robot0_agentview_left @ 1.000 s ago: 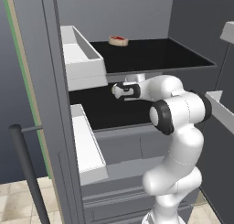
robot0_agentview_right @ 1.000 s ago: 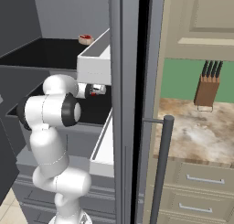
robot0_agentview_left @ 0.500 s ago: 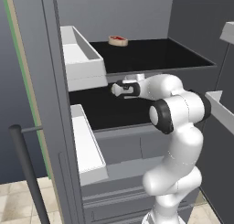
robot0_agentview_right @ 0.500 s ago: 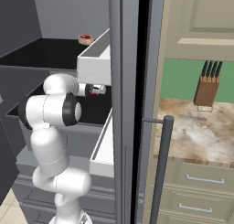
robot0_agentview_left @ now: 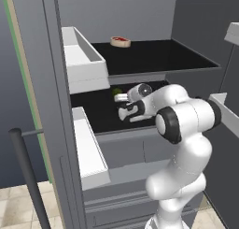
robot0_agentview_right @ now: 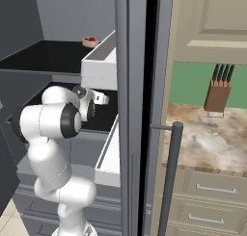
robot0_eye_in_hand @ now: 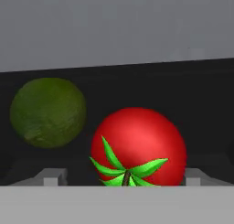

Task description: Transport the steak and tomato to the fridge. Place the steak on the rack containing meat and place the tomato on the rack containing the vegetable, ensuring meats and vegetables are on different racks.

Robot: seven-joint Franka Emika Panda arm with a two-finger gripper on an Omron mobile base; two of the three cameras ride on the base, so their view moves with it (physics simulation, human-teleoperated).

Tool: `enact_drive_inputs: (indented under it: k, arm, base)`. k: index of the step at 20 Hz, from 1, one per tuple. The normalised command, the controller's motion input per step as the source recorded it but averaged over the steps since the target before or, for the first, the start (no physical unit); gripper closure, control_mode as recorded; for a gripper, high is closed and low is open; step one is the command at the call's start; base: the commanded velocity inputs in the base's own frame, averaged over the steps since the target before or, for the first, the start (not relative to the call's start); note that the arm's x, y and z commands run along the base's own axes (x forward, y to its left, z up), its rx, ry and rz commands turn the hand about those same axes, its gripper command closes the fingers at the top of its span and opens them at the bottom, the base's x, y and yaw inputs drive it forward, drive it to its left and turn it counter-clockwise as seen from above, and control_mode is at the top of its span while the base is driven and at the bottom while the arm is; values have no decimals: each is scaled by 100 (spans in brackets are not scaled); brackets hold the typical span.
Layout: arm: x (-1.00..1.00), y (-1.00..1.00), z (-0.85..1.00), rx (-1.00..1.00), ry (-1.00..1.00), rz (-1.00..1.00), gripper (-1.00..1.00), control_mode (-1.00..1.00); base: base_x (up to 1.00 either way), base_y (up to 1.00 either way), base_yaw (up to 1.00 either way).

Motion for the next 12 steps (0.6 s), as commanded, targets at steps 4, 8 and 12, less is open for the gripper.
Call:
enact_drive_inputs:
  k: [4,8,12]
  arm:
    - [-62,16,-24,0,-27,-1,-100,-100]
    - [-99,0,73,5,10,-15,-100,-100]
    - [-100,0,71,6,28,-19,-100,-100]
  base:
    - [0,0,0]
    - [0,0,0]
    - [0,0,0]
